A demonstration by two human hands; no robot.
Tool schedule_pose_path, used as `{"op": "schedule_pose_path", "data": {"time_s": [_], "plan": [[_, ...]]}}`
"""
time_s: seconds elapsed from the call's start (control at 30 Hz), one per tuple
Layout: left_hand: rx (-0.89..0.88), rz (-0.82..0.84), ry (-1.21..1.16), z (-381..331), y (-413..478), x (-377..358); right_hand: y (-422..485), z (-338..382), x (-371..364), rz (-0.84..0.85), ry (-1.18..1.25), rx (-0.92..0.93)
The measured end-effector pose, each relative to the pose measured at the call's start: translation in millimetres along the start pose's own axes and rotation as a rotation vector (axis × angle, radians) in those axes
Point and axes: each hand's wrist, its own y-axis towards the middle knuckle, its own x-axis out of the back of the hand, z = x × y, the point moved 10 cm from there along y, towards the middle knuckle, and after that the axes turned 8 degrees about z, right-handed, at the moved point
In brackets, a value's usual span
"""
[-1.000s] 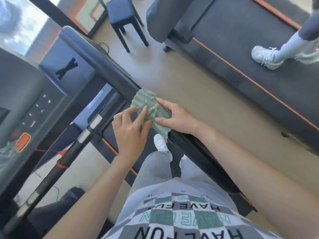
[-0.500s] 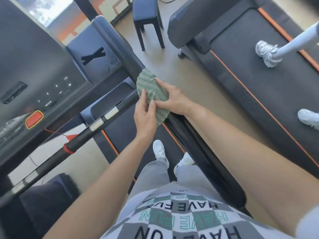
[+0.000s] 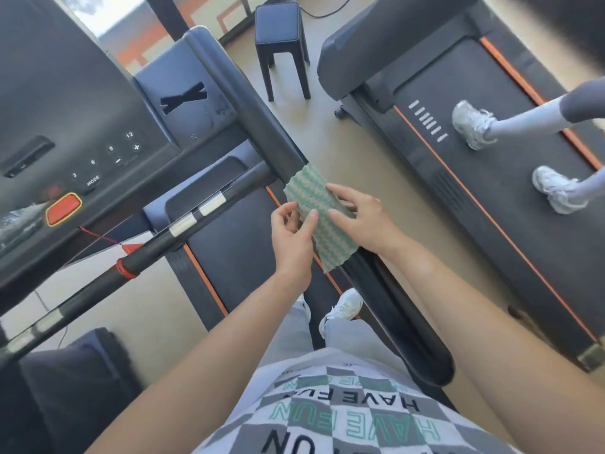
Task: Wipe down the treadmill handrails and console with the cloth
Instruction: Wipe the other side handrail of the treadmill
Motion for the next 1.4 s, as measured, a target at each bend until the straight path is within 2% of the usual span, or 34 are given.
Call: {"op": "schedule_pose_path", "data": {"time_s": [0.17, 0.33, 0.5, 0.63, 0.8, 0.93, 1.23, 1.4], "plan": [[-0.008, -0.006, -0.034, -4, 27, 3, 43, 29, -10, 0.048, -0.109, 0.078], [-0.011, 0.104, -0.068, -13, 49, 5, 54, 44, -18, 0.027, -0.180, 0.113], [-0.029, 0.210, -0.057, -6, 40, 2, 25, 35, -21, -0.020, -0.225, 0.088], [0.053, 0.282, -0.074, 24, 26, 5, -11, 30, -24, -0.116, -0.287, 0.082], [0.146, 0.322, -0.109, 39, 25, 5, -32, 27, -34, -0.197, -0.508, -0.022], [0.193, 0.358, -0.100, 37, 40, 5, -22, 47, -39, -0.183, -0.650, -0.024], [0.143, 0.305, -0.169, 2, 91, 20, 29, 68, -31, -0.083, -0.562, -0.025], [0.136, 0.347, -0.120, 2, 77, 14, 19, 59, -33, -0.097, -0.511, -0.003]]}}
